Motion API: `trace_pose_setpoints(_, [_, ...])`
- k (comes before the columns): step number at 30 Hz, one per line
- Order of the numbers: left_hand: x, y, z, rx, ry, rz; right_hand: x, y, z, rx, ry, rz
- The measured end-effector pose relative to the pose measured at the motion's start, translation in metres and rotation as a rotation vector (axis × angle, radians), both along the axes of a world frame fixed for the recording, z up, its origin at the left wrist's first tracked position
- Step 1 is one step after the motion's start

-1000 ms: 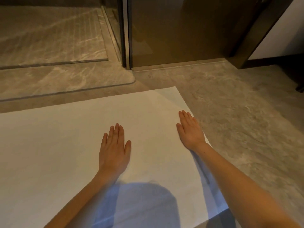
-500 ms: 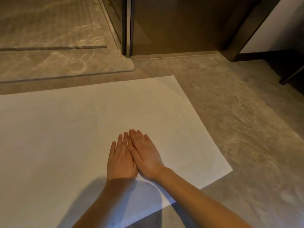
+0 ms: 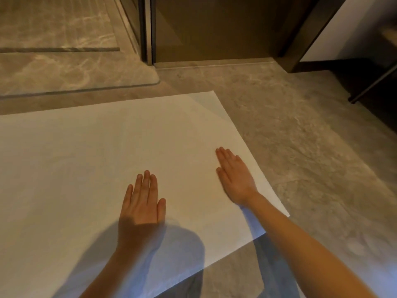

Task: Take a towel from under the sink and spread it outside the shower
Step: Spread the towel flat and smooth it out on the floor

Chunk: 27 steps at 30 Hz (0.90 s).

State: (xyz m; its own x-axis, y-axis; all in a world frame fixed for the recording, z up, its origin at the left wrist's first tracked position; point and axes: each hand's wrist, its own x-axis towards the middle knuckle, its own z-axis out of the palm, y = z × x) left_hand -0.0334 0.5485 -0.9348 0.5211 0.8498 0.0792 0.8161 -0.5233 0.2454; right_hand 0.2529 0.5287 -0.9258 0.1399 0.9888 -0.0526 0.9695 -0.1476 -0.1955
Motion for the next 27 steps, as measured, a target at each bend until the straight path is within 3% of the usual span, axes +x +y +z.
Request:
trace_pose_setpoints(7, [0.004, 0.005, 0.008, -0.073, 0.044, 0.040, 0.030, -0.007, 0.002, 0.002, -0.003, -0.099])
trace_pose_setpoints(11, [0.007, -0.003, 0.022, -0.101, 0.050, 0.044, 0.003, -0.009, 0.019, 0.038, 0.022, -0.135])
trace_pose_setpoints(16, [0.027, -0.069, 0.018, 0.024, -0.170, -0.097, -0.108, -0.060, 0.012, 0.058, 0.143, 0.158])
trace_pose_setpoints(18, [0.031, -0.085, 0.010, 0.050, -0.172, -0.104, -0.128, -0.073, 0.007, 0.013, 0.185, 0.166])
trace_pose_setpoints(23, [0.026, -0.085, 0.006, 0.020, -0.097, -0.122, -0.105, -0.078, 0.004, -0.051, 0.027, 0.139])
trace_pose_setpoints(27, [0.027, -0.084, 0.005, -0.048, -0.112, -0.082, -0.073, -0.087, 0.002, -0.070, 0.008, 0.057])
